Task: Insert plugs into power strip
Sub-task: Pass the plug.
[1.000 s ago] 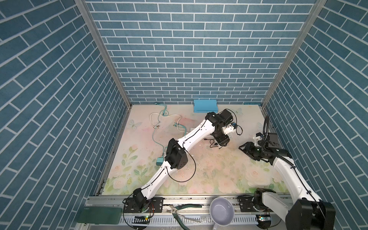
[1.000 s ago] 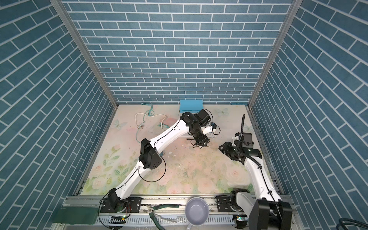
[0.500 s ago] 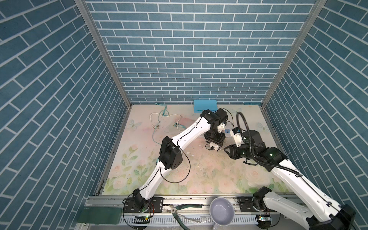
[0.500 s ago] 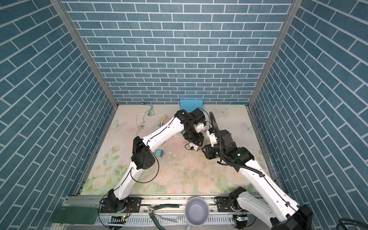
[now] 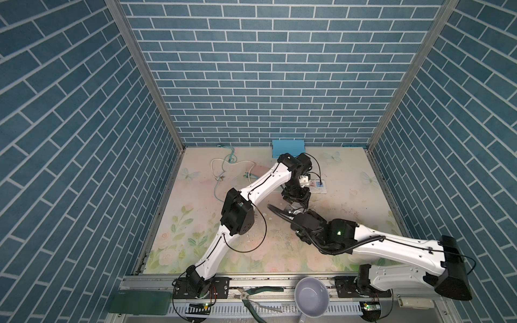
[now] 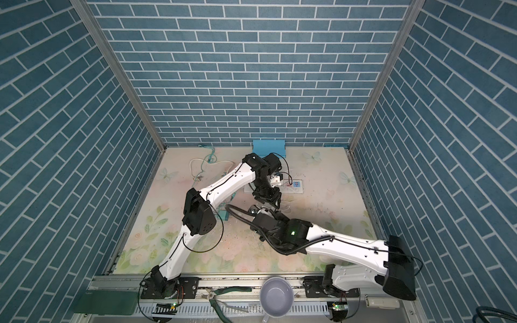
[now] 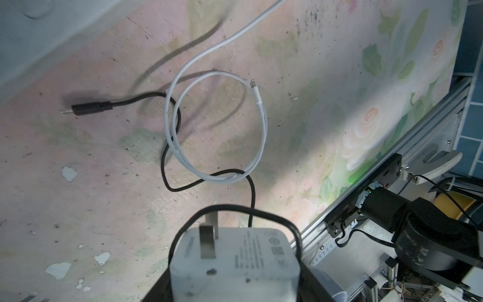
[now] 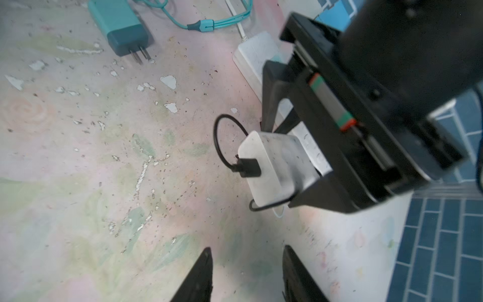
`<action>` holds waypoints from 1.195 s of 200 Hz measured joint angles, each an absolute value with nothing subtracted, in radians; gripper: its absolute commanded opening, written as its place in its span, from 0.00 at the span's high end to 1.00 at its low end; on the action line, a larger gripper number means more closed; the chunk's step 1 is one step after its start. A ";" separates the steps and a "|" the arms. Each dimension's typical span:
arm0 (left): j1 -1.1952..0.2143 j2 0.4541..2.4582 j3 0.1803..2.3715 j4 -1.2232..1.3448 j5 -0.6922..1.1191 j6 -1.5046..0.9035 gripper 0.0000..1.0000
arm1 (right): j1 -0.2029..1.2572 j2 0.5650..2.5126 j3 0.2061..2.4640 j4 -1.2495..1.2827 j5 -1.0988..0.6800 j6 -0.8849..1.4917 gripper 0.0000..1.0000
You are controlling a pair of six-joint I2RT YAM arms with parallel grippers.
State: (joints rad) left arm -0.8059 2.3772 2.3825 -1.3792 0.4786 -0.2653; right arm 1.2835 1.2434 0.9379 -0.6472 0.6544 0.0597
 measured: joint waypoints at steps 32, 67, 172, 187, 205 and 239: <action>-0.803 2.319 2.289 -1.352 0.530 -0.274 0.57 | 1.348 1.327 0.936 -0.543 0.813 -0.072 0.56; -0.803 2.217 2.183 -1.335 0.556 -0.281 0.57 | 1.371 1.400 0.932 -0.461 0.929 -0.176 0.55; -0.790 2.149 2.128 -1.350 0.566 -0.246 0.58 | 1.427 1.577 1.018 -0.579 1.148 -0.233 0.54; -0.783 2.135 2.118 -1.349 0.561 -0.235 0.58 | 1.419 1.624 1.057 -0.612 1.182 -0.233 0.55; -0.778 2.133 2.115 -1.348 0.558 -0.226 0.58 | 1.411 1.665 1.088 -0.657 1.204 -0.229 0.55; -0.780 2.136 2.115 -1.338 0.557 -0.209 0.59 | 1.397 1.719 1.099 -0.684 1.264 -0.228 0.55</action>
